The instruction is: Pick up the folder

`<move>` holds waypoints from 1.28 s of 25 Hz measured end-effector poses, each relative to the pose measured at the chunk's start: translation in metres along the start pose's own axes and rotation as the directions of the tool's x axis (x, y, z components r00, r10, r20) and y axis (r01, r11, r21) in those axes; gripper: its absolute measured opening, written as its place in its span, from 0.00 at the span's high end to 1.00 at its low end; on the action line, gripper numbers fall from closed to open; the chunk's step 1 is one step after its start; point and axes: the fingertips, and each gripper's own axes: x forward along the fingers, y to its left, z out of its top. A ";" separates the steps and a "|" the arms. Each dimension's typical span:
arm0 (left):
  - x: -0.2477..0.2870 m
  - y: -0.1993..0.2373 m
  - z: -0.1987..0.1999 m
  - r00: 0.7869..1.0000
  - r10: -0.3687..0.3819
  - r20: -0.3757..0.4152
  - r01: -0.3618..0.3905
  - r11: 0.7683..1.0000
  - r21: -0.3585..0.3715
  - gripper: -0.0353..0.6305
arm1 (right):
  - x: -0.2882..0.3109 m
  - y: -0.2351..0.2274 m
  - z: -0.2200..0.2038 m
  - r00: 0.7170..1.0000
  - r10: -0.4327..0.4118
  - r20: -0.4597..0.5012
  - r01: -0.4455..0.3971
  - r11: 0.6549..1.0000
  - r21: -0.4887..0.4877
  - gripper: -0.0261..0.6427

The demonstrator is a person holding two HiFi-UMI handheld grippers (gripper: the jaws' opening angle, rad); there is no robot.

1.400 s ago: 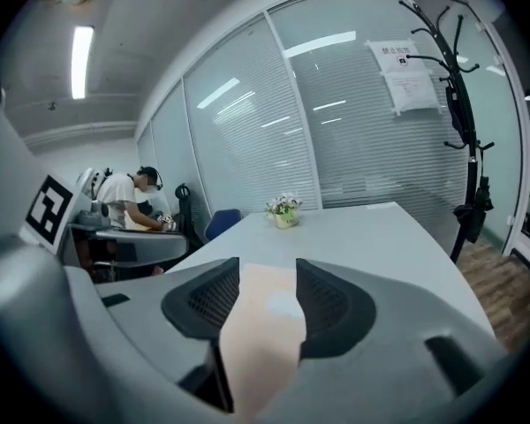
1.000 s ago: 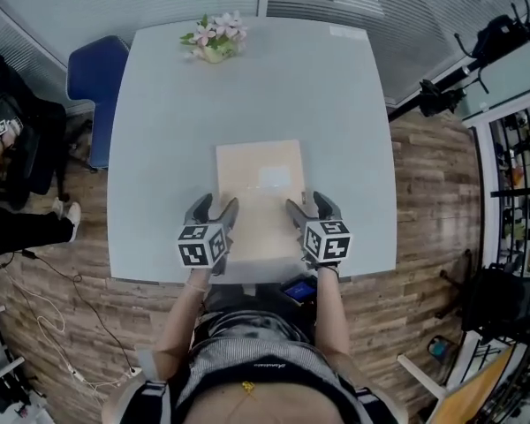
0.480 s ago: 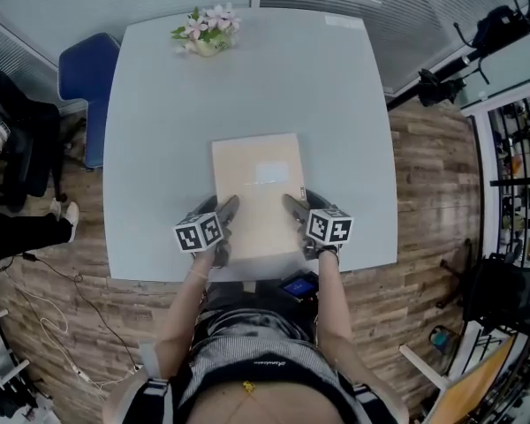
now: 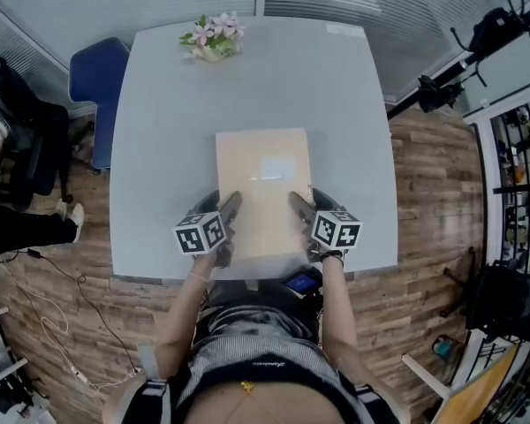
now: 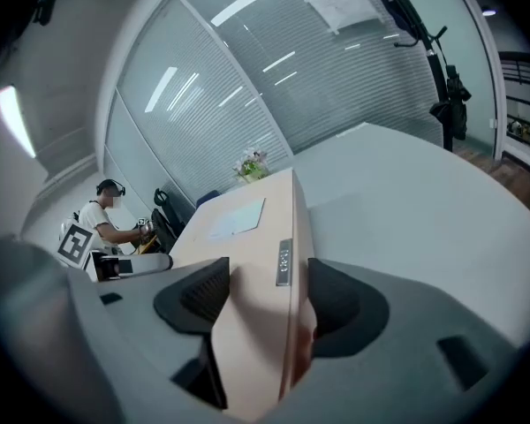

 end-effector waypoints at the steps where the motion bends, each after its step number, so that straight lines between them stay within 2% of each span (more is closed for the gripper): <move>1: -0.007 -0.006 0.009 1.000 0.001 0.025 -0.001 1.000 0.011 0.57 | -0.007 0.005 0.009 1.000 0.002 0.023 -0.001 1.000 -0.010 0.55; 9: -0.053 -0.062 0.071 0.981 -0.045 0.188 0.026 0.994 0.103 0.57 | -0.064 0.042 0.075 0.983 0.004 0.182 0.015 0.994 -0.105 0.55; 16: -0.100 -0.109 0.119 0.938 -0.094 0.333 0.031 0.981 0.191 0.58 | -0.114 0.075 0.124 0.949 0.031 0.314 0.020 0.987 -0.158 0.55; 25: -0.139 -0.140 0.146 0.894 -0.125 0.431 0.011 0.966 0.257 0.58 | -0.151 0.102 0.154 0.915 0.069 0.398 0.029 0.972 -0.234 0.56; 32: -0.154 -0.144 0.147 0.878 -0.120 0.463 -0.003 0.967 0.256 0.58 | -0.161 0.114 0.158 0.906 0.084 0.415 0.030 0.965 -0.261 0.56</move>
